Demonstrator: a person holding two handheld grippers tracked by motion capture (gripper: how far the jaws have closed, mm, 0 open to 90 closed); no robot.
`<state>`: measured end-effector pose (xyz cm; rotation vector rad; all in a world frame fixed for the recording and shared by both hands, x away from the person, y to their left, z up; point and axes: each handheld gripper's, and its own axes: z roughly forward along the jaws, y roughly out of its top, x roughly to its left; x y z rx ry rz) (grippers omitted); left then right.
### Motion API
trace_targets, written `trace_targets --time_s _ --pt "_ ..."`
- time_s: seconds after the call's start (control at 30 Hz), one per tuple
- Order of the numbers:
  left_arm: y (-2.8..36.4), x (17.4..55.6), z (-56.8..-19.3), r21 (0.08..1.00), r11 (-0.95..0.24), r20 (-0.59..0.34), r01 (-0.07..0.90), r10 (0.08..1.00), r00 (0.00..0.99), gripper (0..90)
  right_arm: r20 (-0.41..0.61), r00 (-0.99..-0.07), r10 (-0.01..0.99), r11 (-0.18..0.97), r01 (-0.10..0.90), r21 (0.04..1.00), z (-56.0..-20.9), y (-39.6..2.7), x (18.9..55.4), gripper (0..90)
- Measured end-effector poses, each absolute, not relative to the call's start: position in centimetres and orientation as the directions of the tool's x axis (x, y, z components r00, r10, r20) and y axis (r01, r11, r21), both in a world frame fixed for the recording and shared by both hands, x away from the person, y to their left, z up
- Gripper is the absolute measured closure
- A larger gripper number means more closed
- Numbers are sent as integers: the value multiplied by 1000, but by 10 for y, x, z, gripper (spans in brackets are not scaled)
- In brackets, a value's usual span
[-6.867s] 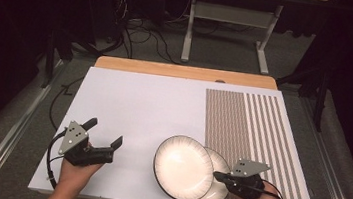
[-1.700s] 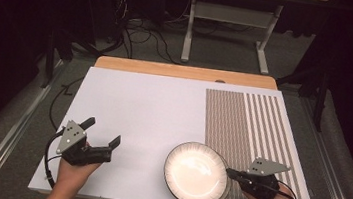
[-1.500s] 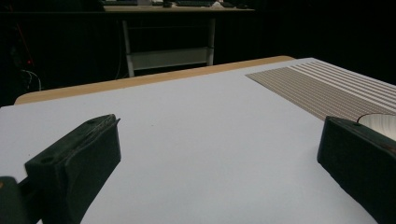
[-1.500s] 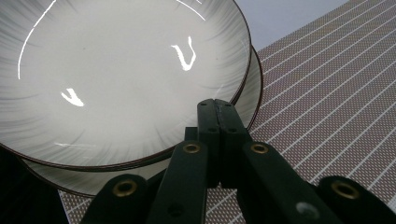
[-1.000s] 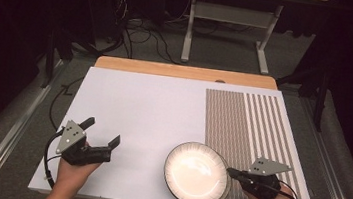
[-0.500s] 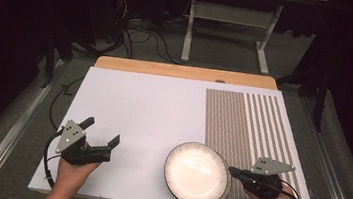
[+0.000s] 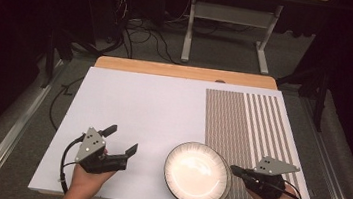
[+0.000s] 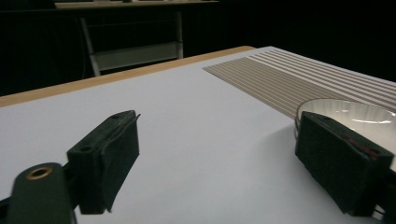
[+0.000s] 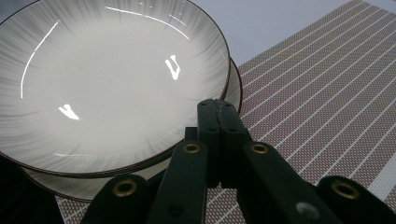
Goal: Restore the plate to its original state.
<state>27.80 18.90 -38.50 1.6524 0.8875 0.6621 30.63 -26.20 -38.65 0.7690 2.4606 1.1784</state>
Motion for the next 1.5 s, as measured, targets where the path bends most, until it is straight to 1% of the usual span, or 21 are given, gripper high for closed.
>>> trace_targets --time_s 0.27,0.3,0.47,0.5,0.53,0.57,0.7,0.77,0.8,0.9,0.97,1.07,1.1,1.13,1.17,1.27,1.3,1.33,1.37,1.43,1.5 --pt "170 278 -389 962 -139 -31 237 801 598 180 -36 -803 595 497 333 801 -385 -264 305 900" --pt "168 278 -390 961 -144 -29 237 799 600 177 -38 -802 596 487 324 811 -384 -265 306 802" --pt "166 279 -391 960 -140 -35 243 799 600 167 0 -748 664 404 359 841 -380 -273 308 556" --pt "166 279 -391 960 -141 -35 244 800 599 165 -11 -720 694 372 346 861 -378 -279 308 445" --pt "166 279 -391 959 -141 -36 245 800 599 165 -11 -720 694 372 346 861 -378 -279 308 445" --pt "166 279 -391 959 -140 -38 247 800 599 164 -7 -699 715 346 345 873 -376 -283 308 389" --pt "164 280 -392 958 -144 -37 250 799 600 164 -31 -683 730 341 324 882 -375 -289 307 315" --pt "162 280 -393 957 -146 -36 251 798 601 163 -44 -659 751 332 318 888 -376 -294 306 214" --pt "161 280 -393 956 -147 -37 252 796 605 163 -44 -659 751 332 318 888 -376 -294 306 214" --pt "156 281 -395 954 -156 -34 256 791 611 161 -47 -639 768 317 316 894 -378 -300 306 122" --pt "153 281 -396 952 -165 -32 260 786 617 161 -46 -620 783 302 315 900 -378 -302 306 26" --pt "146 281 -399 947 -174 -38 269 773 633 180 -44 -610 791 302 327 896 -379 -301 306 7" --pt "143 281 -400 945 -180 -39 273 765 642 239 -44 -610 791 302 327 896 -379 -301 306 7" --pt "141 280 -401 944 -183 -41 273 758 651 239 -56 -615 787 311 317 896 -379 -301 307 7" --pt "139 280 -403 942 -190 -41 275 750 660 283 -53 -613 788 311 322 894 -379 -300 306 7" --pt "133 278 -408 934 -215 -44 284 722 691 480 -53 -613 788 311 324 893 -379 -300 306 7" --pt "130 278 -410 928 -230 -44 294 715 698 636 -51 -611 790 310 326 893 -379 -301 307 8" --pt "129 278 -410 925 -237 -43 297 711 701 636 -51 -611 790 310 326 893 -379 -301 307 8" --pt "124 277 -413 914 -266 -29 307 711 703 725 -42 -608 793 302 332 894 -379 -301 306 9" --pt "124 277 -414 910 -276 -24 310 710 704 802 -44 -611 790 302 327 896 -379 -301 307 11" --pt "121 277 -415 902 -287 -26 322 709 705 834 -48 -610 791 309 330 892 -379 -301 307 12"
